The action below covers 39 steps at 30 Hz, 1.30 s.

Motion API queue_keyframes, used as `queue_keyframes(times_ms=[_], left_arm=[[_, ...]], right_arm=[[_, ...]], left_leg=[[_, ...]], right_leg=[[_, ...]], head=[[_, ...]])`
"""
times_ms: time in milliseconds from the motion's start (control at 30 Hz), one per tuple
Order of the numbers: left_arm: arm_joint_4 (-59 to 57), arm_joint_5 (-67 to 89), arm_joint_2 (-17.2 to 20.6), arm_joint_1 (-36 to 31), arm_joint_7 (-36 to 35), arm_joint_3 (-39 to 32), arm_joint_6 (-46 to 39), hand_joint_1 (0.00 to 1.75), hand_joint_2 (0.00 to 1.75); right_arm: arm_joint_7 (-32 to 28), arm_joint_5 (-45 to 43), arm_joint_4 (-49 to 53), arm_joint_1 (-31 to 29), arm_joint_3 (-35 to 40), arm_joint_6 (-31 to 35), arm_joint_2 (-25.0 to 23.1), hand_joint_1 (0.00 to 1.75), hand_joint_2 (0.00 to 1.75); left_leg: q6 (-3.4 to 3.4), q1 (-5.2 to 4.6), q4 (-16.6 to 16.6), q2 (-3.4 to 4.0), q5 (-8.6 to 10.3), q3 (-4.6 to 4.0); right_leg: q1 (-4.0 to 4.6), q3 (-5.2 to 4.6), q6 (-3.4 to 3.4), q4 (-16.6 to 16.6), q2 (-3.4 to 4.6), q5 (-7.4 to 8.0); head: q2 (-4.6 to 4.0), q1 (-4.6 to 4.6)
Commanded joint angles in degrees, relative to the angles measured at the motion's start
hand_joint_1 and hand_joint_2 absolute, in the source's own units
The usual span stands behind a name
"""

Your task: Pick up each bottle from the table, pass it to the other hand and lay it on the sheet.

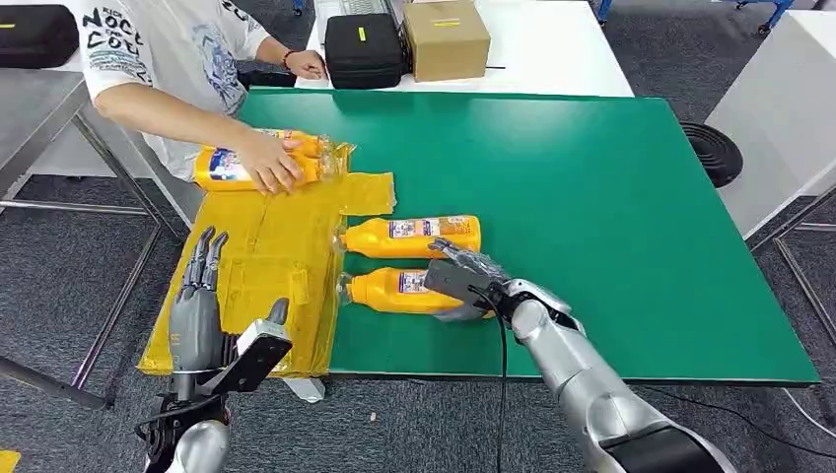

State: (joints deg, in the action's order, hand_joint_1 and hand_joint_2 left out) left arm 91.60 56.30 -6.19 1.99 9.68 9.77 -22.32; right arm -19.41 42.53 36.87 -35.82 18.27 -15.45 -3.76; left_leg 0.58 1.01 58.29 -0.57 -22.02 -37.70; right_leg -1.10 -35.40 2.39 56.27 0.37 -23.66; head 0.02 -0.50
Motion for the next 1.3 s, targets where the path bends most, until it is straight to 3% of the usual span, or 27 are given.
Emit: queue_keyframes(times_ms=[33, 567, 1300], left_arm=[[-2.6, 0.1, 0.3, -0.7, -0.5, -1.0, 0.4, 0.00, 1.75], [-2.5, 0.0, 0.8, -0.8, -0.9, -1.0, 0.3, 0.00, 1.75], [-2.8, -4.3, 1.4, 3.0, 0.1, -2.6, -3.1, 0.00, 1.75]], right_arm=[[0.6, -0.4, -4.6, 0.7, 3.2, -0.6, 1.5, 0.00, 1.75], [1.2, -0.5, -3.2, 0.9, 4.2, -1.2, 2.2, 0.00, 1.75], [5.5, -1.3, -7.4, -4.7, 11.4, -4.1, 6.9, 0.00, 1.75]], left_leg=[[0.01, 0.00, -0.1, -0.06, -0.07, 0.31], [0.03, -0.02, -0.2, -0.07, -0.12, 0.50], [0.01, -0.03, -0.1, -0.01, -0.07, 0.22]], right_leg=[[0.04, 0.35, -0.12, -0.1, -0.13, -0.10], [0.04, 0.54, -0.19, -0.2, -0.19, -0.16], [0.01, 0.26, -0.07, 0.0, -0.03, -0.06]], head=[[0.00, 0.00], [0.00, 0.00], [0.00, -0.02]])
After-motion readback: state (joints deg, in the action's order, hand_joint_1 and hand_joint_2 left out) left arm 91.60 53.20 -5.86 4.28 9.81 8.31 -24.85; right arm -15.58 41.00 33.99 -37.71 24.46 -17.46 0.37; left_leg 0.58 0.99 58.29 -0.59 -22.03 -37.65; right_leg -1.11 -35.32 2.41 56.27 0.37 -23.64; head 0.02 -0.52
